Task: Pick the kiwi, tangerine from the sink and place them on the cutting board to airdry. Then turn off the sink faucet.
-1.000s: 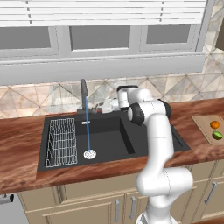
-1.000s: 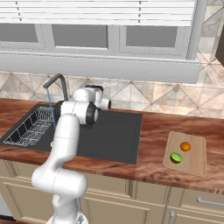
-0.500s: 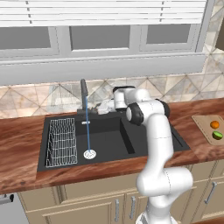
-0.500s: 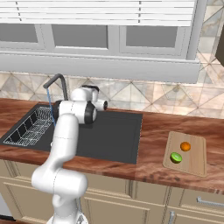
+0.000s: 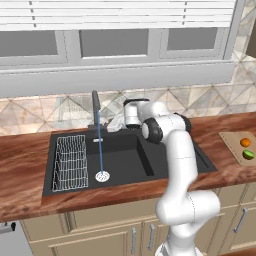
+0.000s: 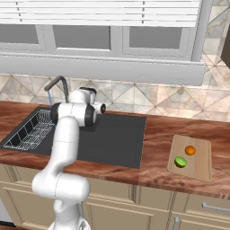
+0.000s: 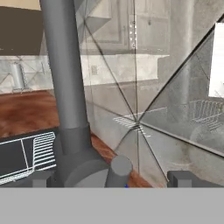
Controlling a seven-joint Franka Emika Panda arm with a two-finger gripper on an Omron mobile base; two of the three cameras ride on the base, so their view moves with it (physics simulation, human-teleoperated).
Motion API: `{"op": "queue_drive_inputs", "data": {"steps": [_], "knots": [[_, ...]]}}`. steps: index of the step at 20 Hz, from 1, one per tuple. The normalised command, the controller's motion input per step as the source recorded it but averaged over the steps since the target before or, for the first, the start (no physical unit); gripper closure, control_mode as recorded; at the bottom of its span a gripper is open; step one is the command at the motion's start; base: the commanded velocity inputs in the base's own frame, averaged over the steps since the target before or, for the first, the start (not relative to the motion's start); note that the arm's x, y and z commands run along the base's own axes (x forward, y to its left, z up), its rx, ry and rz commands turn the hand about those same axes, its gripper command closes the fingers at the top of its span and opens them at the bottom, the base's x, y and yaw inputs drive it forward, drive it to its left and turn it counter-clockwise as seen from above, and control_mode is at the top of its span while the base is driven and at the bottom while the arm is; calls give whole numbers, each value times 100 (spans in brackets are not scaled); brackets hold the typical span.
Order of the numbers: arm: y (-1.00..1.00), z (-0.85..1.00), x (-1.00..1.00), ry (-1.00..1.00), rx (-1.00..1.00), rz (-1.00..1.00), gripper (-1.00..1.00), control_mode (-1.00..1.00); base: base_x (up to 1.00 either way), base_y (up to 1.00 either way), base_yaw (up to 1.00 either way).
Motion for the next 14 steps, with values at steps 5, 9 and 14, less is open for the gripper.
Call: {"op": "queue_drive_inputs", "data": {"steps": [5,9,14], "knots": [[94,-3,32,0,0,27,-100,-100,0,0,0],[86,-8,15,0,0,38,-100,-100,0,0,0],[73,-13,3,-2,-1,45,-100,-100,0,0,0]]}}
